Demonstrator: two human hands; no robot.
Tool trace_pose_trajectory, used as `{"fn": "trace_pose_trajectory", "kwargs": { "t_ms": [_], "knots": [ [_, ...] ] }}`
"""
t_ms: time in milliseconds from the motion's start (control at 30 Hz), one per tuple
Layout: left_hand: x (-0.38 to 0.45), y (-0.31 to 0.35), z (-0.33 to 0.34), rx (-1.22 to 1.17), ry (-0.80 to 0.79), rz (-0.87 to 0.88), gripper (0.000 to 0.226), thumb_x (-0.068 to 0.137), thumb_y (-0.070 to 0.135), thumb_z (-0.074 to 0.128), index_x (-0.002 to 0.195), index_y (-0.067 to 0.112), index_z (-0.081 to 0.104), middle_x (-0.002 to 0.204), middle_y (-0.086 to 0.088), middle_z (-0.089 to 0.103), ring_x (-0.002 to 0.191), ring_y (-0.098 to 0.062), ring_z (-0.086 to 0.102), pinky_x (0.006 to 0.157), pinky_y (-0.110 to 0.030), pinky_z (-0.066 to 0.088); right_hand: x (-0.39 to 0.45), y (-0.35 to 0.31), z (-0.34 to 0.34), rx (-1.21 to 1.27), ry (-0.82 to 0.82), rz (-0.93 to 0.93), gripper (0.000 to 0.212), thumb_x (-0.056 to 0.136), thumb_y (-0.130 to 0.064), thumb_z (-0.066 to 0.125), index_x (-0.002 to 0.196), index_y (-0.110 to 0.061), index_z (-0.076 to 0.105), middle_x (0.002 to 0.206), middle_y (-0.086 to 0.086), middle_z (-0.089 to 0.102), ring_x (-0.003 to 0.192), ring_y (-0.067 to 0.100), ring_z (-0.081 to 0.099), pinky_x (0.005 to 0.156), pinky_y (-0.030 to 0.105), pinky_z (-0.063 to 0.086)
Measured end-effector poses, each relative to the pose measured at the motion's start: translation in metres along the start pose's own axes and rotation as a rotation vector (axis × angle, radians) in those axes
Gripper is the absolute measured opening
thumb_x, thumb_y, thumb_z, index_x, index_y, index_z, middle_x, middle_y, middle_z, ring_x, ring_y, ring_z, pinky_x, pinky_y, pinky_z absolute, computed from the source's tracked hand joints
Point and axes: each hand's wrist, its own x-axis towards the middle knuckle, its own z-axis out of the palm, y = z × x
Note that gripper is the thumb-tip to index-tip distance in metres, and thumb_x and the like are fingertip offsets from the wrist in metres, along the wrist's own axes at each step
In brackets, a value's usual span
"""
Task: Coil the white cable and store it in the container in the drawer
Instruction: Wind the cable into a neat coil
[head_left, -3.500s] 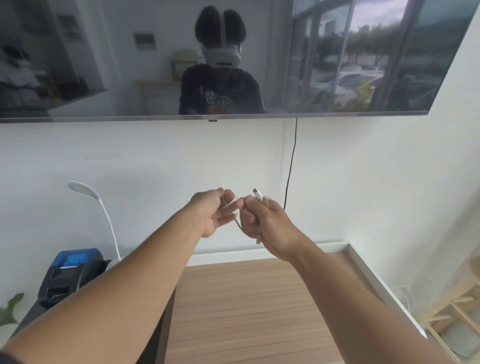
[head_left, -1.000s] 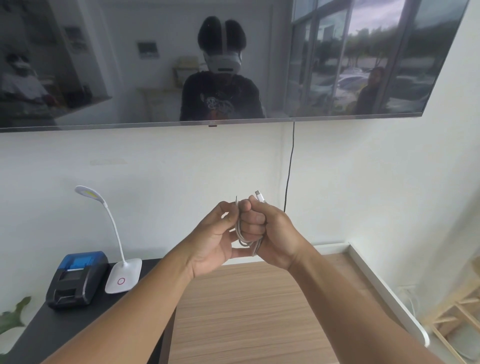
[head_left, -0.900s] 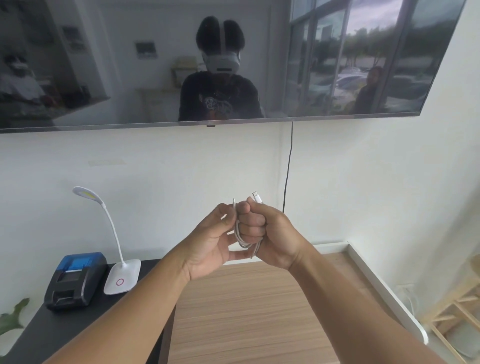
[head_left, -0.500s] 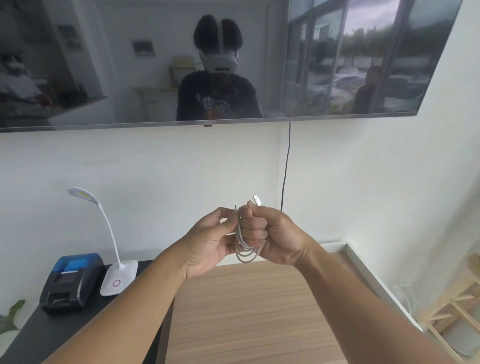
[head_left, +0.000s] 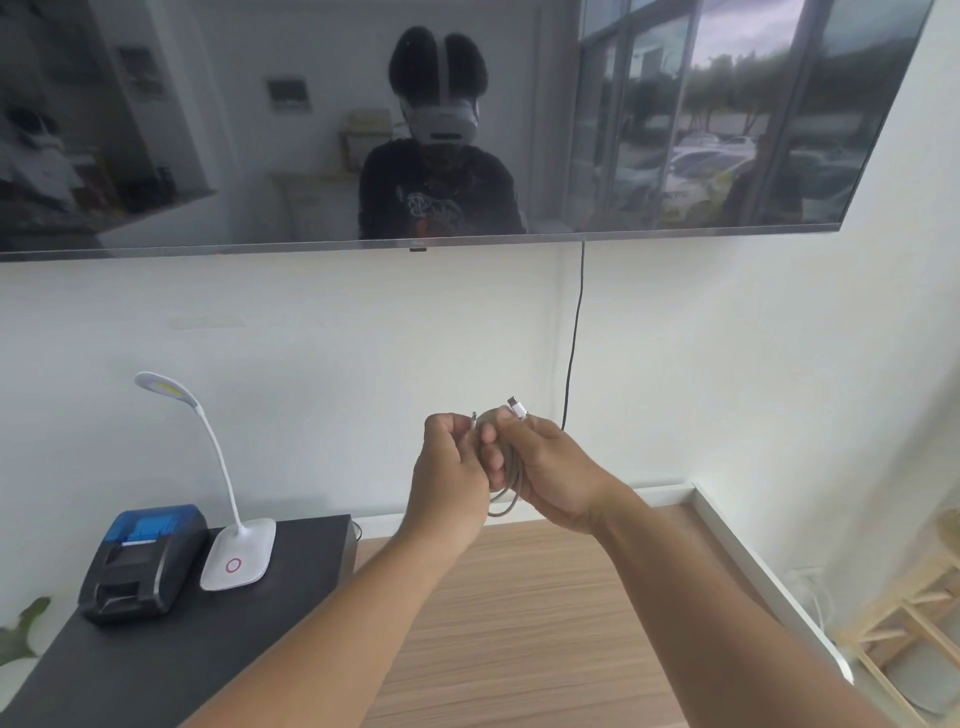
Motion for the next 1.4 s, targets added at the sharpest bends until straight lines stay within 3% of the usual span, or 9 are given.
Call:
{"fn": "trace_pose_trajectory", "kwargs": {
  "t_ms": [167, 267, 400, 600, 767, 900, 1033, 1133, 1400],
  "knots": [
    [-0.007, -0.003, 0.014, 0.164, 0.092, 0.151, 0.005, 0.107, 0.016, 0.034, 0.103, 0.018, 0.036, 0.083, 0.005, 0.061, 0.064, -0.004, 0.057, 0.054, -0.012, 0.044, -0.001, 0.005, 0.004, -0.383, 0.236, -0.111, 0.049, 0.111, -0.032, 0.033, 0.082, -0.005, 0.063, 0.073, 0.005, 0.064, 0.068, 0.017, 0.06, 0.066, 0.027, 0.052],
    [-0.005, -0.004, 0.014, 0.266, 0.202, 0.206, 0.005, 0.107, 0.015, 0.031, 0.107, 0.019, 0.034, 0.094, -0.001, 0.057, 0.075, -0.012, 0.054, 0.059, -0.011, 0.039, 0.002, 0.005, 0.0, -0.497, 0.395, -0.145, 0.041, 0.108, -0.032, 0.034, 0.091, -0.003, 0.059, 0.084, 0.013, 0.066, 0.082, 0.032, 0.066, 0.074, 0.042, 0.06],
    [0.0, -0.014, 0.006, 0.323, 0.223, 0.23, 0.005, 0.108, 0.016, 0.029, 0.108, 0.017, 0.034, 0.095, -0.011, 0.059, 0.075, -0.022, 0.051, 0.063, -0.028, 0.035, -0.001, 0.001, -0.009, -0.388, 0.397, -0.017, 0.054, 0.108, -0.046, 0.033, 0.096, -0.004, 0.065, 0.084, 0.01, 0.07, 0.067, 0.024, 0.07, 0.053, 0.039, 0.06],
    [0.004, -0.028, 0.001, 0.425, 0.158, 0.273, 0.009, 0.106, 0.013, 0.032, 0.104, 0.022, 0.032, 0.091, 0.008, 0.048, 0.074, -0.009, 0.05, 0.056, -0.016, 0.031, -0.001, 0.005, -0.009, -0.502, 0.387, 0.108, 0.057, 0.102, -0.062, 0.028, 0.088, -0.013, 0.054, 0.065, 0.005, 0.074, 0.043, 0.026, 0.066, 0.038, 0.027, 0.047],
    [0.001, -0.036, 0.001, 0.512, 0.023, 0.211, 0.029, 0.1, 0.012, 0.035, 0.095, 0.038, 0.024, 0.095, 0.018, 0.044, 0.081, -0.001, 0.049, 0.058, -0.023, 0.035, 0.01, 0.006, 0.001, -0.68, 0.522, -0.007, 0.058, 0.104, -0.057, 0.025, 0.075, -0.012, 0.048, 0.044, 0.002, 0.061, 0.032, 0.019, 0.056, 0.039, 0.026, 0.043],
    [-0.001, -0.037, -0.002, 0.61, -0.007, 0.269, 0.035, 0.093, 0.002, 0.04, 0.104, 0.03, 0.024, 0.105, 0.005, 0.043, 0.079, -0.019, 0.049, 0.065, -0.032, 0.037, 0.016, -0.001, 0.005, -0.842, 0.555, -0.016, 0.05, 0.105, -0.05, 0.019, 0.081, -0.017, 0.047, 0.055, 0.009, 0.068, 0.036, 0.021, 0.063, 0.062, 0.038, 0.056],
    [-0.003, -0.037, -0.007, 0.626, -0.017, 0.277, 0.031, 0.094, 0.001, 0.039, 0.109, 0.025, 0.028, 0.11, 0.004, 0.042, 0.084, -0.023, 0.049, 0.068, -0.033, 0.038, 0.025, -0.003, 0.006, -0.945, 0.551, 0.142, 0.071, 0.101, -0.064, 0.02, 0.074, -0.008, 0.056, 0.054, 0.007, 0.069, 0.032, 0.019, 0.061, 0.051, 0.028, 0.048],
    [-0.005, -0.037, -0.007, 0.599, 0.03, 0.224, 0.026, 0.095, 0.0, 0.038, 0.108, 0.021, 0.03, 0.111, 0.002, 0.044, 0.082, -0.024, 0.049, 0.066, -0.034, 0.038, 0.031, 0.003, 0.006, -0.741, 0.57, 0.21, 0.073, 0.098, -0.07, 0.03, 0.072, -0.007, 0.053, 0.061, 0.009, 0.067, 0.038, 0.021, 0.057, 0.05, 0.026, 0.043],
    [-0.005, -0.039, -0.01, 0.435, 0.134, 0.04, 0.012, 0.101, 0.009, 0.03, 0.105, 0.02, 0.034, 0.104, -0.003, 0.05, 0.078, -0.007, 0.047, 0.056, -0.027, 0.032, 0.018, 0.034, 0.009, -0.37, 0.488, 0.15, 0.022, 0.096, -0.027, 0.064, 0.088, -0.008, 0.07, 0.056, -0.011, 0.056, 0.045, 0.006, 0.047, 0.051, 0.026, 0.047]
  ]
}}
